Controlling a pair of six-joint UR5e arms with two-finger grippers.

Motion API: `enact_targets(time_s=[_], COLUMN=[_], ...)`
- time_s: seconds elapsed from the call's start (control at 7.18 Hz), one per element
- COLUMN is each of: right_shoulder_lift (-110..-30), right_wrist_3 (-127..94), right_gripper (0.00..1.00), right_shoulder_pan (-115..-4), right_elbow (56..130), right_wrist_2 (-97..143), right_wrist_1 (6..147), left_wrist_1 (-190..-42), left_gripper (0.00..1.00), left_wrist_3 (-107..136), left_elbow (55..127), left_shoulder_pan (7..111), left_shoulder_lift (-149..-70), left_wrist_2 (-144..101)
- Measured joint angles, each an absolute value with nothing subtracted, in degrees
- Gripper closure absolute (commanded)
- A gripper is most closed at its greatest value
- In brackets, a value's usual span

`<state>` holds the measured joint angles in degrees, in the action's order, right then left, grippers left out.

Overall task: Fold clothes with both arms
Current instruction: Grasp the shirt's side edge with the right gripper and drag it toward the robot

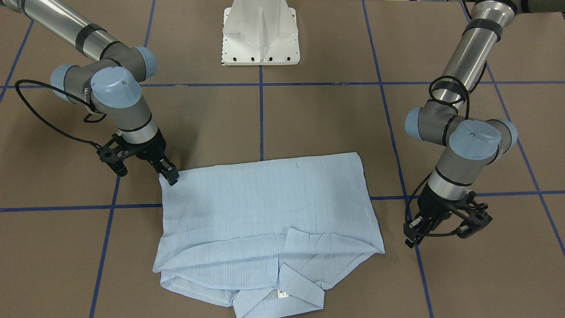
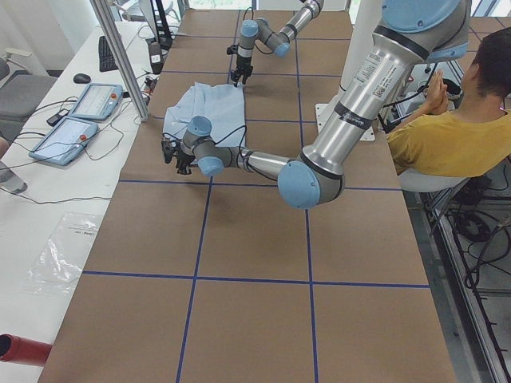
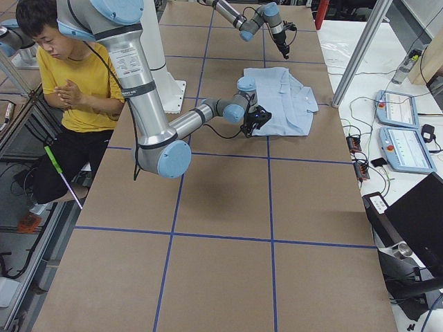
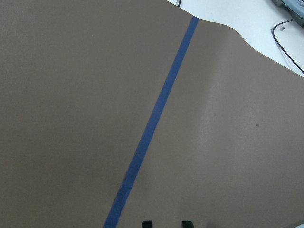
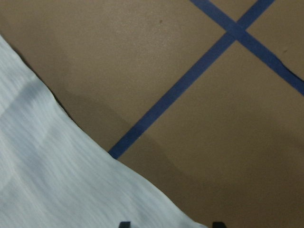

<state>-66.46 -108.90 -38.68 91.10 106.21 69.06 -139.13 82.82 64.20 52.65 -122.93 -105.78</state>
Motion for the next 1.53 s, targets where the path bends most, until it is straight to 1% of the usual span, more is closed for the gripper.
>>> enact_targets(time_s=[0.56,0.84,1.11,1.39,1.53], right_shoulder_lift=[-66.41,-67.73,-74.29,-83.98,-88.86], right_wrist_3=[-109.45,-109.51,-109.40,-109.34,-109.34], right_gripper=[1.00,1.00,1.00,1.00,1.00], right_shoulder_pan=[-38.64,-38.79,-37.10,-30.53,-26.78], right_elbow=[91.57,95.07,103.82,115.43,119.92], right_wrist_2=[106.40,109.10,114.83,117.59,118.48], right_wrist_1=[69.01,69.15,69.56,69.81,69.83], left_wrist_1=[-139.13,-139.27,-139.83,-139.98,-140.00], left_gripper=[0.69,0.72,0.72,0.72,0.72], left_wrist_3=[82.88,82.85,82.87,82.90,82.94], left_elbow=[64.17,64.20,64.19,64.16,64.16], left_shoulder_pan=[52.65,52.65,52.66,52.72,52.72], left_shoulder_lift=[-122.82,-122.79,-122.78,-122.78,-122.78], left_wrist_2=[-105.75,-105.79,-105.82,-105.82,-105.81])
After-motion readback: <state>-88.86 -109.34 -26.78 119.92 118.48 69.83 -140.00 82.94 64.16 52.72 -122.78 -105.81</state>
